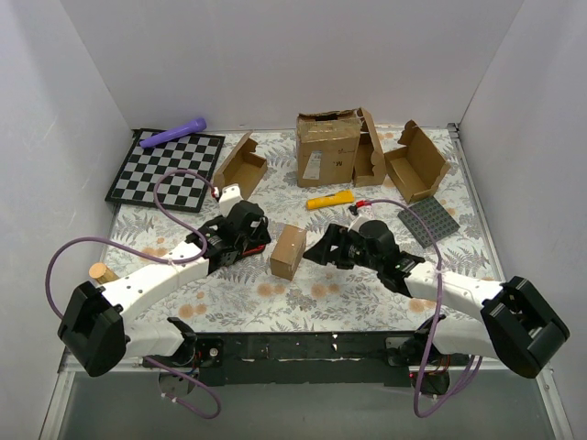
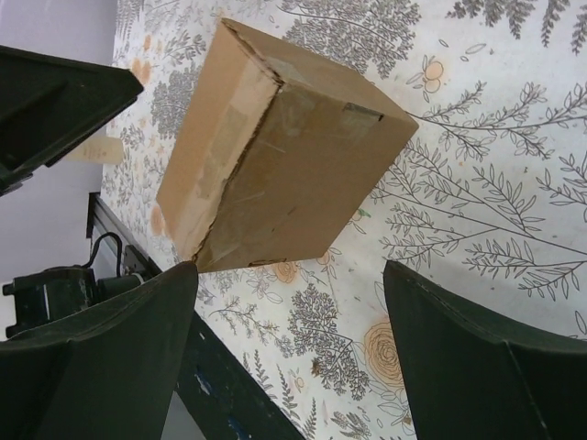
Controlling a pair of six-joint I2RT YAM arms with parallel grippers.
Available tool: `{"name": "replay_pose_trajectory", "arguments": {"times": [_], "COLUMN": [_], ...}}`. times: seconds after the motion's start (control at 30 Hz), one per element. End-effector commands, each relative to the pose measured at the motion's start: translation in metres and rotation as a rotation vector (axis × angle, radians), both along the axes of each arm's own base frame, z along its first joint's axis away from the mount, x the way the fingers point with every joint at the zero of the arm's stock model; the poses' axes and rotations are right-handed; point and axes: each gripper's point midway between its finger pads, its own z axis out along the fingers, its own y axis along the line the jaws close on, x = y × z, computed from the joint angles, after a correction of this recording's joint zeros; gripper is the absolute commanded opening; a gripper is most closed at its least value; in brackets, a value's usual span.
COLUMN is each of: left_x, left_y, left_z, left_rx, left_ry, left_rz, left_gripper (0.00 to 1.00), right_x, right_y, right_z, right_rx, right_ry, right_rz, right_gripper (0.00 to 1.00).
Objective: Unpack the express box
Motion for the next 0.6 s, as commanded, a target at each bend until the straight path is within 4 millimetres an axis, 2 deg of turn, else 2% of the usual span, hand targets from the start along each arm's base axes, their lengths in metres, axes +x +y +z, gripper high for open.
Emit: {"name": "replay_pose_trajectory", "arguments": {"times": [0.0,0.23,0.43,0.57], "left_x": [0.003,-0.003,-0.004,-0.005], "left_y": [-0.005,-0.008,-0.013,-0.013], "left_z": [-0.003,-0.018,-0.020,-0.022], "left_rx": [-0.034,-0.063,-0.079,-0.077], "left_ry": [-0.016,0.010,0.008,0.012], "left_rz": [-0.008,-0.027,-0.049,-0.057], "left_gripper": [0.56,0.55,0.55,0.55], "right_x": [0.007,0.010,0.013,0.015], "right_y": [0.010,0.017,0.027,0.026], "right_z": [0.005,-0.001,-0.005,-0.007], "right_rx": [0.053,0.106,0.121,0.132], "right_ry": [0.033,0.069,0.106,0.110], "right_rz": [-0.026,-0.043,-0.028,-0.044], "right_gripper": [0.89,0.88,0.87,0.87]}}
